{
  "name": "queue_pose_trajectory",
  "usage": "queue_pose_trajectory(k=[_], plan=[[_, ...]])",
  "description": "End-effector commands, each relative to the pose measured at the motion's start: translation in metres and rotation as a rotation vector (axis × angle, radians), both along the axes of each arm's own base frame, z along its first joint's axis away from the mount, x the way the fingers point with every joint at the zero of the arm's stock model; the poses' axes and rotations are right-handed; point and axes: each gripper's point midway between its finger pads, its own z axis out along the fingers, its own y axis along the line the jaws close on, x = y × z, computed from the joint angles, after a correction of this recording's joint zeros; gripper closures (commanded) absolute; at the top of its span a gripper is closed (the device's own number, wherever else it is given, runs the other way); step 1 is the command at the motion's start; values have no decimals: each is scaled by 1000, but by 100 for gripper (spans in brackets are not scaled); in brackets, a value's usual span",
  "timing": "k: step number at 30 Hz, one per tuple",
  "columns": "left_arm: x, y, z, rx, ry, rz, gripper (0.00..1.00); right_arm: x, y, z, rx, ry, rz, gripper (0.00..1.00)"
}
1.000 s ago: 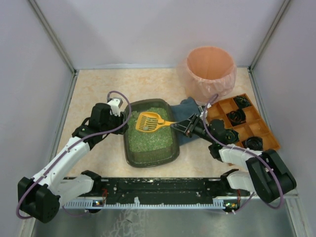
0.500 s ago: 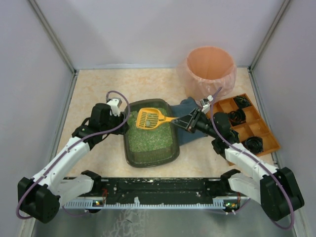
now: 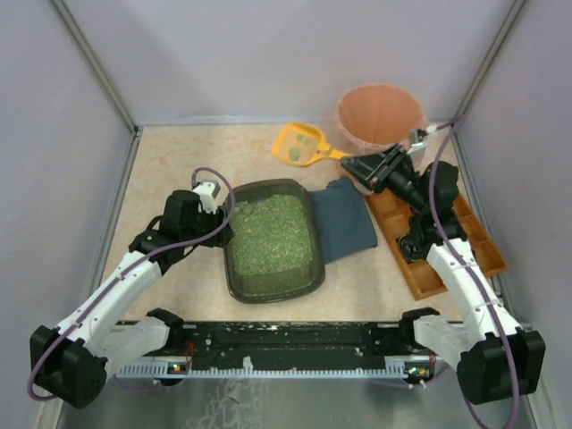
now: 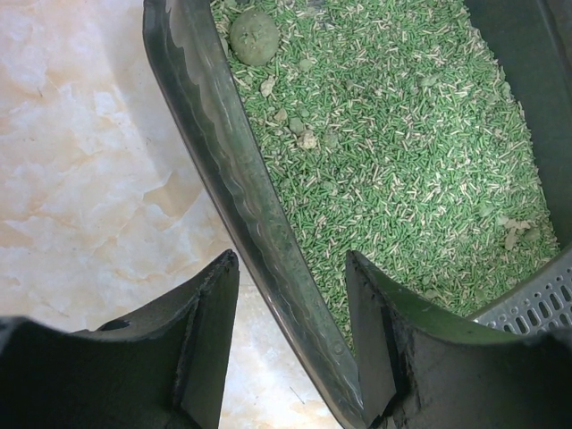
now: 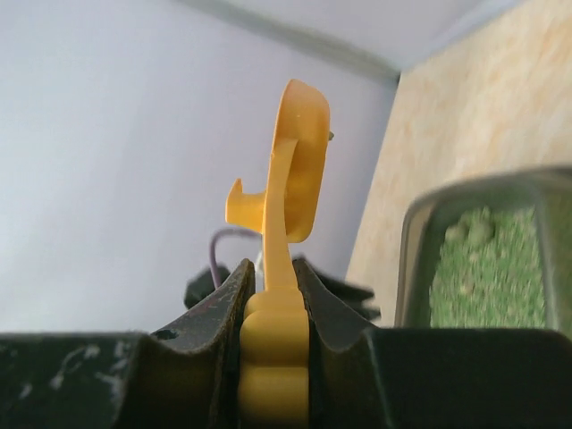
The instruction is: Clean the litter box
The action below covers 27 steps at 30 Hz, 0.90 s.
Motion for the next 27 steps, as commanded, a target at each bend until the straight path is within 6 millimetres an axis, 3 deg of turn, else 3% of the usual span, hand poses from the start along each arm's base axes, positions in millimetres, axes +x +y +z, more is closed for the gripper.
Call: queue_pose_trajectory(k=[1,6,11,16,27], plan=[[0,2,-2,12,-2,11,42,21,-45,59,106,-78,-188,100],[-1,0,-3,15,5,3,42,54,-93,81,59,-113,-395,100],[-1,-1,-3,17,6,-11,42,79,-136,78,-191,-128,-607,100],[0,1,0,19,-9,-1,42,93,-167,64,-499,-119,-719,100],[0,1,-1,19,-6,-3,42,121,-170,24,-955,0,-553,100]])
